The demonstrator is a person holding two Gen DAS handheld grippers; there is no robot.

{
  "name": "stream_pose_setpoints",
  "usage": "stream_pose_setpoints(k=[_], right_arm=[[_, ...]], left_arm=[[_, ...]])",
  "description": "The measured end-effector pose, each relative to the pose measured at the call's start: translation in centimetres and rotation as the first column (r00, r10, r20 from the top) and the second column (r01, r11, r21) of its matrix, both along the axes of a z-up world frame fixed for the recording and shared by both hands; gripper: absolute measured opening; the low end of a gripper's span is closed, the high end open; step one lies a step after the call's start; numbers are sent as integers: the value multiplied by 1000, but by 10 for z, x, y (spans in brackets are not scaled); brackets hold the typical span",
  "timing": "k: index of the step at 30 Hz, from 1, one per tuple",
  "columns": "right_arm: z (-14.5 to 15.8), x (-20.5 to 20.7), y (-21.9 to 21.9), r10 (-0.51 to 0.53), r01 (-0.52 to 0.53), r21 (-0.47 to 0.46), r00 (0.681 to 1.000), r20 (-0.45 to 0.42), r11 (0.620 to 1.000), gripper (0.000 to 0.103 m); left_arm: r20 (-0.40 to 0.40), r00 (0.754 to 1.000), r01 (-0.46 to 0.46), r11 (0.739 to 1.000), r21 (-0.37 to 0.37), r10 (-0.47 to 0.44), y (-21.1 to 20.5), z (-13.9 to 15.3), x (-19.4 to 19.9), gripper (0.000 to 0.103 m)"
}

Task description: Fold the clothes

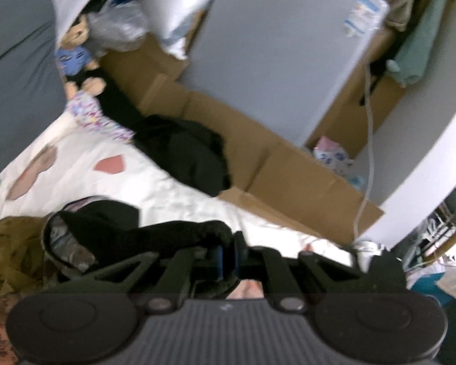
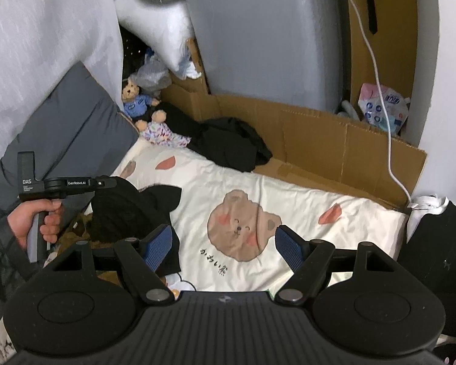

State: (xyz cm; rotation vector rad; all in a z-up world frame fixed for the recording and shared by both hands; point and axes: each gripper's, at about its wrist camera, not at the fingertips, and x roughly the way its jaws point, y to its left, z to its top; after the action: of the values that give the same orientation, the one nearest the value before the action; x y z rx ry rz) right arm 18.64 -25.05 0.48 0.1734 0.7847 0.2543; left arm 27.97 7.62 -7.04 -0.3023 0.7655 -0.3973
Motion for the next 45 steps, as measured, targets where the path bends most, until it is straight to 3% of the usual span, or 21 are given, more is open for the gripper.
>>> stream_pose_setpoints(k=[7,25,35,43,45], right_arm=[[8,-9,8,27,-27,-17,999,32,999,79],[25,-17,35,76,-77,5,993,94,997,78],[32,-25,57,131,-136,30,983,129,990,62],[39,-34,78,143,-153,48,976,166,987,63],[42,-37,82,131,-142,47,975,181,989,68]], left_arm=[[42,997,67,997,-42,-65,-42,31,-18,7],[145,985,116,978,-172,-91,-87,128,-38,6],[175,978,148,968,-205,-112,-115,162,-48,6],[188,974,170,955,-243,-126,-129,189,-56,6],[204,970,183,952,-247,-134,-132,200,-60,6]])
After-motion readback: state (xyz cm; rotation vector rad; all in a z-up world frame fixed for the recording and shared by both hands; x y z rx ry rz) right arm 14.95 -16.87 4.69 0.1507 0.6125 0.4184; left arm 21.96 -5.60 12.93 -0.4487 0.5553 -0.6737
